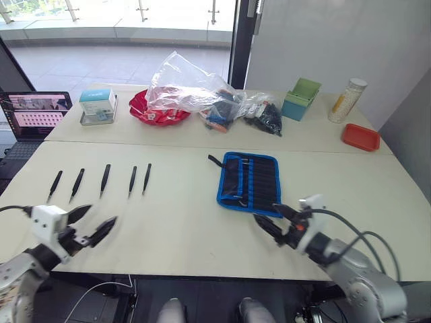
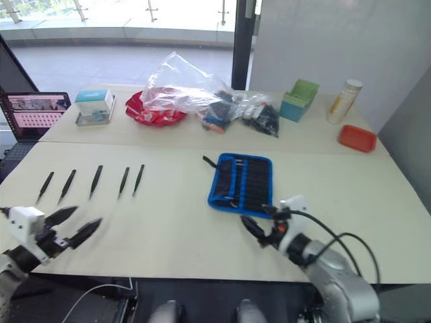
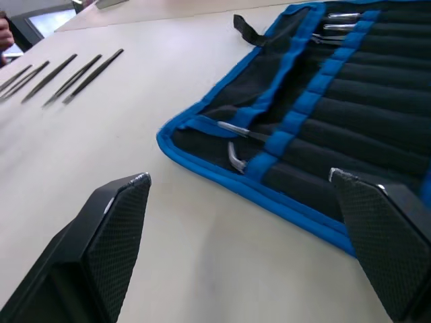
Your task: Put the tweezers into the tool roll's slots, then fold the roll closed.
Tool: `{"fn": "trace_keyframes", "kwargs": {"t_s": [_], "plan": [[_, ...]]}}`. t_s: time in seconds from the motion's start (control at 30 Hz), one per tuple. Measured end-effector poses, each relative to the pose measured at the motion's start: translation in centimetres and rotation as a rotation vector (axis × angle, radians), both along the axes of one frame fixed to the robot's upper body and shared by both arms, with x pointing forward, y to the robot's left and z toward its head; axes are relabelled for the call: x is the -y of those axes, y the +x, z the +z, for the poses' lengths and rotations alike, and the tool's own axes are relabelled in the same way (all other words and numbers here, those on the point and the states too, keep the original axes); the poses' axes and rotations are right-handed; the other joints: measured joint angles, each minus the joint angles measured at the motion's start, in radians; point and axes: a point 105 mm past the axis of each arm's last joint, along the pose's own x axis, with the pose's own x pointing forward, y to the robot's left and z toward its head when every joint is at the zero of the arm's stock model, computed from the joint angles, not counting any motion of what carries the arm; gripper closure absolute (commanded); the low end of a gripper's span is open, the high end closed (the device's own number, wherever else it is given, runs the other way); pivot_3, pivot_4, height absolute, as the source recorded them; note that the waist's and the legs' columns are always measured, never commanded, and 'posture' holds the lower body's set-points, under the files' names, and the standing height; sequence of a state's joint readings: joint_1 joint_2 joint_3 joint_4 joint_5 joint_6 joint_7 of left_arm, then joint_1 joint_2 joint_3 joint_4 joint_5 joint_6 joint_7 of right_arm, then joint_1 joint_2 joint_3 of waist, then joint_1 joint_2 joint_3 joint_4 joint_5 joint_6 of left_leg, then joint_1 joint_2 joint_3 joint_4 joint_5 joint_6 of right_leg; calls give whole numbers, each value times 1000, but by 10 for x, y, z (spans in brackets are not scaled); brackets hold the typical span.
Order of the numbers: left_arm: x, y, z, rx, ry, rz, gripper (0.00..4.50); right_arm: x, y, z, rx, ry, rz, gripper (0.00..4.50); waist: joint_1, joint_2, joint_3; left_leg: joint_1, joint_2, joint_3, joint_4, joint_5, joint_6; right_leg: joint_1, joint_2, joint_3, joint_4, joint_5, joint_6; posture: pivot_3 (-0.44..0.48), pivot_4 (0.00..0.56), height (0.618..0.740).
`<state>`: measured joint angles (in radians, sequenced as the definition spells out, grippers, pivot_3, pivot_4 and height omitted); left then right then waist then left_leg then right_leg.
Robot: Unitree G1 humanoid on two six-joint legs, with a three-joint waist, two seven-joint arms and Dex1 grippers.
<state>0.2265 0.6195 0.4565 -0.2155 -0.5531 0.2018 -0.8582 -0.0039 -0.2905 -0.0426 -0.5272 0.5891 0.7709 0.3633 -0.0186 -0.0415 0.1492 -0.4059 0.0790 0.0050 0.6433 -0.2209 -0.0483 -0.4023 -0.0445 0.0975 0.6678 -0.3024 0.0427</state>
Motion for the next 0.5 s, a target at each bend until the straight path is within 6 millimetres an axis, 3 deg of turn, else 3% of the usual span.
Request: {"fn": "trace_keyframes", "kwargs": {"t_s": [0.1, 0.2, 0.5], "plan": [[34, -9, 7, 5, -19, -135, 20, -20, 7, -6, -48, 19, -17, 0, -2, 0, 0, 0, -1, -2, 0, -1, -1, -1, 0, 0, 4, 0, 0, 0, 150, 723], [49, -15, 8, -12, -25, -202, 20, -27, 12, -11, -67, 11, -42, 0, -2, 0, 0, 0, -1, -2, 0, -1, -1, -1, 0, 0, 4, 0, 0, 0, 150, 723], [69, -23, 7, -33, -23, -285, 20, -46, 35, -7, -58, 56, -102, 0, -6, 0, 0, 1, -1, -3, 1, -1, -1, 0, 1, 0, 5, 0, 0, 0, 150, 723]]}}
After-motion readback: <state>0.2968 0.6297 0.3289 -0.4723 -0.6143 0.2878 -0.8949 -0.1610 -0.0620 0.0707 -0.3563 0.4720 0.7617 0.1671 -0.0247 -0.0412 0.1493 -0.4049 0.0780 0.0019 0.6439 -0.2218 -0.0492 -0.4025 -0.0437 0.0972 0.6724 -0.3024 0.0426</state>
